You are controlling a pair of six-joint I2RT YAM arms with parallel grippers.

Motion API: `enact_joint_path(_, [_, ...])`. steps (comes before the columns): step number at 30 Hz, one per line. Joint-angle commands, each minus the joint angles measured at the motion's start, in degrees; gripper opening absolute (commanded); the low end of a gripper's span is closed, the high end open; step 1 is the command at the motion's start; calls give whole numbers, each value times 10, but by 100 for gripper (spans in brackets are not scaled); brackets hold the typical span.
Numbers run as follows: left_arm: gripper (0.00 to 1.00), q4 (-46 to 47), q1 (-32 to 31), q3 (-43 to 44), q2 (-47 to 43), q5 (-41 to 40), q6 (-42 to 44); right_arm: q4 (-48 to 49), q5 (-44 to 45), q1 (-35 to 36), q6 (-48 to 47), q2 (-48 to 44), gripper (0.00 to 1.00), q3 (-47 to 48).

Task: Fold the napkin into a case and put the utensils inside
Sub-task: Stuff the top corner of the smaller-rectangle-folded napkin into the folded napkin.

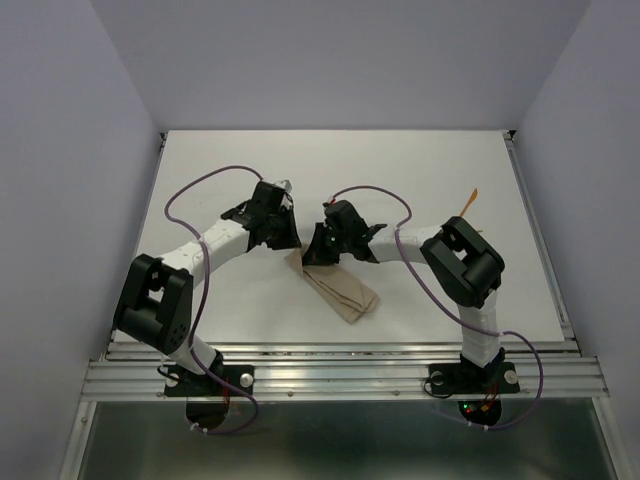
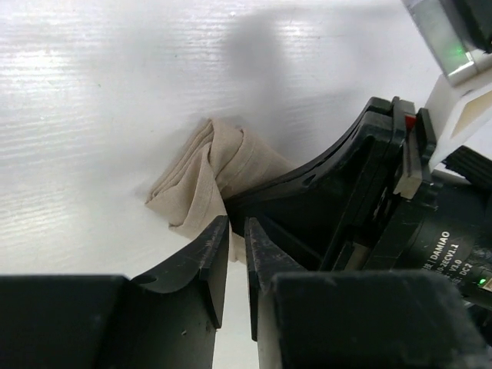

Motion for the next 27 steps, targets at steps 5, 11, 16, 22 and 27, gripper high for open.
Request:
enact_joint_path(5, [23, -66, -12, 47, 17, -22, 5, -1, 12, 7, -3, 14, 2, 12])
enact_joint_path(11, [28, -86, -33, 60, 50, -40, -10, -2, 13, 7, -4, 9, 2, 11])
enact_joint_path(16, [31, -81, -41, 61, 65, -42, -14, -2, 13, 7, -6, 5, 2, 9])
enact_joint_path(22, [26, -92, -45, 68, 83, -80, -17, -2, 14, 7, -6, 2, 2, 7])
enact_joint_path(27, [17, -97, -51, 73, 87, -116, -18, -2, 14, 7, -6, 0, 2, 5])
